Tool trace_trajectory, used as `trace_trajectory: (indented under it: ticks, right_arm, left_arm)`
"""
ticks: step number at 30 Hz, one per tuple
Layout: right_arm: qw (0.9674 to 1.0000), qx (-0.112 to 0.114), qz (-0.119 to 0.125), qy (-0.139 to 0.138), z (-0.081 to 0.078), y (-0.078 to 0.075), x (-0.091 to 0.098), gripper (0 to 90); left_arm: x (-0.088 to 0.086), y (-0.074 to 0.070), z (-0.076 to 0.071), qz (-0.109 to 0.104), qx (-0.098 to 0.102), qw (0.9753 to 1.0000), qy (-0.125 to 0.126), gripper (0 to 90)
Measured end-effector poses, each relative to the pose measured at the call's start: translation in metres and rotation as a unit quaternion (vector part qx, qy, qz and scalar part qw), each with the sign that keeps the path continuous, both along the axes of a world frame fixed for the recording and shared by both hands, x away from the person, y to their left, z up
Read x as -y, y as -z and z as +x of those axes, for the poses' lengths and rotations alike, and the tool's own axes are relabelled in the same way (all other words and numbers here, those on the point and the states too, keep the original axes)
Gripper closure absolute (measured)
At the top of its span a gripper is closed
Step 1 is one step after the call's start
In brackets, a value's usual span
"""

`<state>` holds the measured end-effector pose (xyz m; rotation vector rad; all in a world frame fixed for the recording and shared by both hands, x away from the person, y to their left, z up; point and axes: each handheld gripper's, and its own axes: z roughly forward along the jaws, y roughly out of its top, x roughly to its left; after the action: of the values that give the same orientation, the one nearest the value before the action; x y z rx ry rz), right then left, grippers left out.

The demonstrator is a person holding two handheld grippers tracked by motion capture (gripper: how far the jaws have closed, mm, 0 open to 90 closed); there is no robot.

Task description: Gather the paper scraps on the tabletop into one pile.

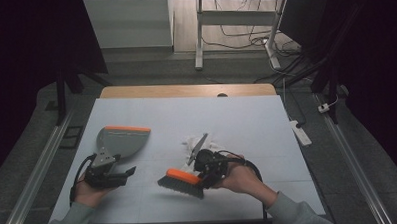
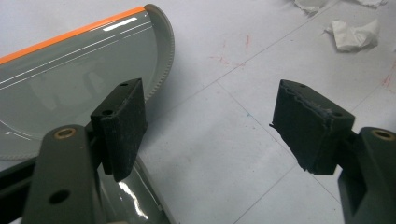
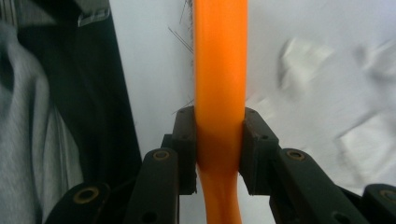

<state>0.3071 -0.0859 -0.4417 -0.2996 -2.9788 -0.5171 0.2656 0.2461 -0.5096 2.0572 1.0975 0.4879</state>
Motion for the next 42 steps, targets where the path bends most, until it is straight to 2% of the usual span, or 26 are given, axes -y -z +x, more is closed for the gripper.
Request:
trace_trajectory:
  ticks: [3, 4, 6, 10, 16, 17, 18, 19, 20, 23, 27, 29, 31, 34, 36, 40, 41, 42]
  right_arm:
    - [0.9998, 0.003, -0.02, 0.004, -0.001, 0.012, 0.002, 70.8]
    - [0.9998, 0.006, -0.015, 0.014, 0.001, 0.012, 0.004, 70.8]
    - [0.9991, 0.021, -0.026, 0.024, 0.007, 0.012, 0.005, 70.8]
    - [0.9976, 0.032, -0.032, 0.053, 0.029, 0.012, 0.009, 70.7]
    - [0.9924, 0.074, -0.029, 0.094, 0.065, 0.01, 0.016, 70.8]
    - [0.9919, 0.082, -0.025, 0.094, 0.069, 0.008, 0.019, 70.9]
    - [0.9906, 0.084, -0.017, 0.106, 0.069, 0.005, 0.02, 70.8]
    - [0.9907, 0.089, -0.006, 0.103, 0.071, 0.002, 0.023, 70.8]
    - [0.9901, 0.084, 0.006, 0.113, 0.07, -0.003, 0.025, 70.8]
    - [0.9878, 0.099, 0.03, 0.116, 0.064, -0.021, 0.032, 70.8]
    - [0.9833, 0.118, 0.059, 0.125, 0.057, -0.041, 0.043, 70.8]
    - [0.9808, 0.126, 0.065, 0.134, 0.056, -0.046, 0.049, 70.8]
    - [0.9762, 0.125, 0.067, 0.164, 0.057, -0.047, 0.058, 70.7]
    - [0.9683, 0.112, 0.058, 0.216, 0.059, -0.041, 0.079, 70.8]
    - [0.9596, 0.111, 0.045, 0.255, 0.061, -0.034, 0.099, 70.8]
    - [0.9384, 0.103, 0.007, 0.33, 0.065, -0.02, 0.136, 70.8]
    - [0.9339, 0.095, 0.003, 0.345, 0.067, -0.016, 0.143, 70.8]
    - [0.9312, 0.085, -0.001, 0.354, 0.068, -0.012, 0.148, 70.8]
  left_arm:
    - [0.0, 0.0, 0.0, 0.001, -0.001, 1.0, 0.0, 26.8]
    - [0.0, 0.0, 0.0, 0.002, -0.001, 1.0, 0.0, 26.8]
    - [0.0, 0.0, 0.0, 0.001, -0.002, 1.0, 0.0, 26.8]
    - [0.0, 0.0, 0.0, 0.001, -0.002, 1.0, -0.001, 26.8]
    - [0.0, 0.001, 0.0, 0.0, -0.002, 1.0, -0.001, 26.8]
    - [-0.001, 0.001, 0.0, 0.0, -0.002, 1.0, -0.001, 26.8]
    - [-0.001, 0.001, 0.0, -0.001, -0.003, 1.0, -0.001, 26.8]
    - [-0.001, 0.001, 0.001, -0.001, -0.003, 1.0, -0.001, 26.8]
    - [-0.002, 0.001, 0.001, -0.001, -0.003, 1.0, -0.001, 26.8]
    - [-0.001, 0.001, 0.001, 0.001, -0.003, 1.0, -0.001, 26.8]
    - [0.0, 0.001, 0.0, 0.001, -0.002, 1.0, 0.0, 26.8]
    - [0.0, 0.001, 0.0, 0.001, -0.002, 1.0, -0.001, 26.9]
    - [0.0, 0.001, 0.0, 0.001, -0.002, 1.0, -0.002, 26.9]
    - [-0.001, 0.0, 0.0, 0.001, -0.001, 1.0, -0.001, 26.8]
    - [0.0, 0.0, 0.0, 0.0, -0.001, 1.0, 0.001, 26.9]
    - [0.001, 0.0, 0.001, 0.001, -0.001, 1.0, 0.004, 26.8]
    - [0.001, 0.0, 0.001, 0.001, -0.001, 1.0, 0.005, 26.9]
    - [0.001, 0.0, 0.001, 0.001, 0.0, 1.0, 0.006, 26.8]
